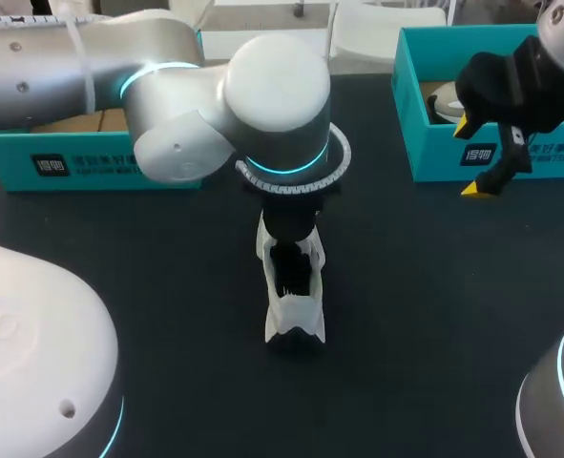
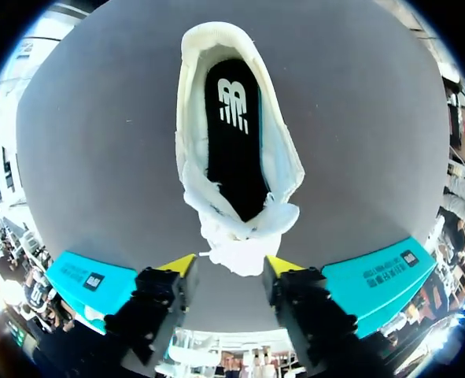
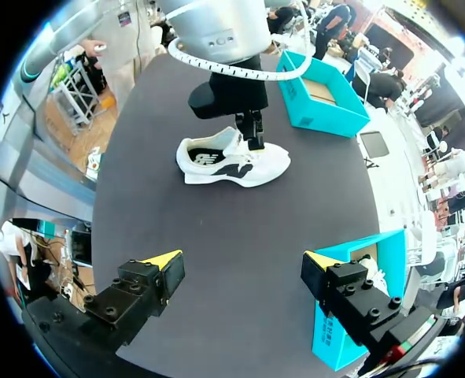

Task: Take the shoe out of the shoebox, open the shoe tongue, remove and reinsert the insole, then place the shoe into the shoebox

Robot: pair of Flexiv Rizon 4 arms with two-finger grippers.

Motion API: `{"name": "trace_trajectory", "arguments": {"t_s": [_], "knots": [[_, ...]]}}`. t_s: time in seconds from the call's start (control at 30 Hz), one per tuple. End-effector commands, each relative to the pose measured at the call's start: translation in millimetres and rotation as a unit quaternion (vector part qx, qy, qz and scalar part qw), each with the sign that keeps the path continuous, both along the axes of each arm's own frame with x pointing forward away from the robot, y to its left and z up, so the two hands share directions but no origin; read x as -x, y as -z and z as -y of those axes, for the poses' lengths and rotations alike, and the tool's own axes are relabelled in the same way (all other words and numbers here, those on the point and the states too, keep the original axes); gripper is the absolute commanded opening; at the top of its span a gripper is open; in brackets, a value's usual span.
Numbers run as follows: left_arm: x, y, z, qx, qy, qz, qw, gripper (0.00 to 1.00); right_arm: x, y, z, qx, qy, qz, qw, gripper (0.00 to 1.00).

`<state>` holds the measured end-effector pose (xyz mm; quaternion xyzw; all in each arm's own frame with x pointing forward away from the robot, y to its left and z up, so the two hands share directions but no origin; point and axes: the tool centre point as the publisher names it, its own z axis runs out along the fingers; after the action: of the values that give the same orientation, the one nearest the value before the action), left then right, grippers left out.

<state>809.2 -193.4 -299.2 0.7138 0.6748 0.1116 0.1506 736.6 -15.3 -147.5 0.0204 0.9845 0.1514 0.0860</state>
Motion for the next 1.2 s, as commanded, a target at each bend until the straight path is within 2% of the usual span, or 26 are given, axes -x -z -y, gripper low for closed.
{"name": "trace_trajectory", "arguments": {"t_s": [0.03, 0.57, 0.93, 1.1, 1.2], "knots": [[1.7, 5, -1, -0.002, 0.005, -0.003, 1.0, 0.27, -2.6, 0, -2, 0.002, 0.0, -0.002, 1.0, 1.0], [25.0, 10, -16, 0.002, -0.002, -0.013, 1.0, 0.29, -2.6, 0, -2, 0.002, 0.0, -0.002, 1.0, 1.0], [49.7, 25, -12, 0.017, -0.017, -0.045, 0.999, 0.26, -2.6, 0, -2, 0.002, 0.0, -0.002, 1.0, 1.0], [55.7, 32, -13, 0.005, -0.018, -0.052, 0.998, 0.24, -2.6, 0, -2, 0.002, 0.0, -0.002, 1.0, 1.0], [57.9, 25, -14, 0.006, -0.017, -0.047, 0.999, 0.24, -2.6, 0, -2, 0.002, 0.0, -0.002, 1.0, 1.0]]}}
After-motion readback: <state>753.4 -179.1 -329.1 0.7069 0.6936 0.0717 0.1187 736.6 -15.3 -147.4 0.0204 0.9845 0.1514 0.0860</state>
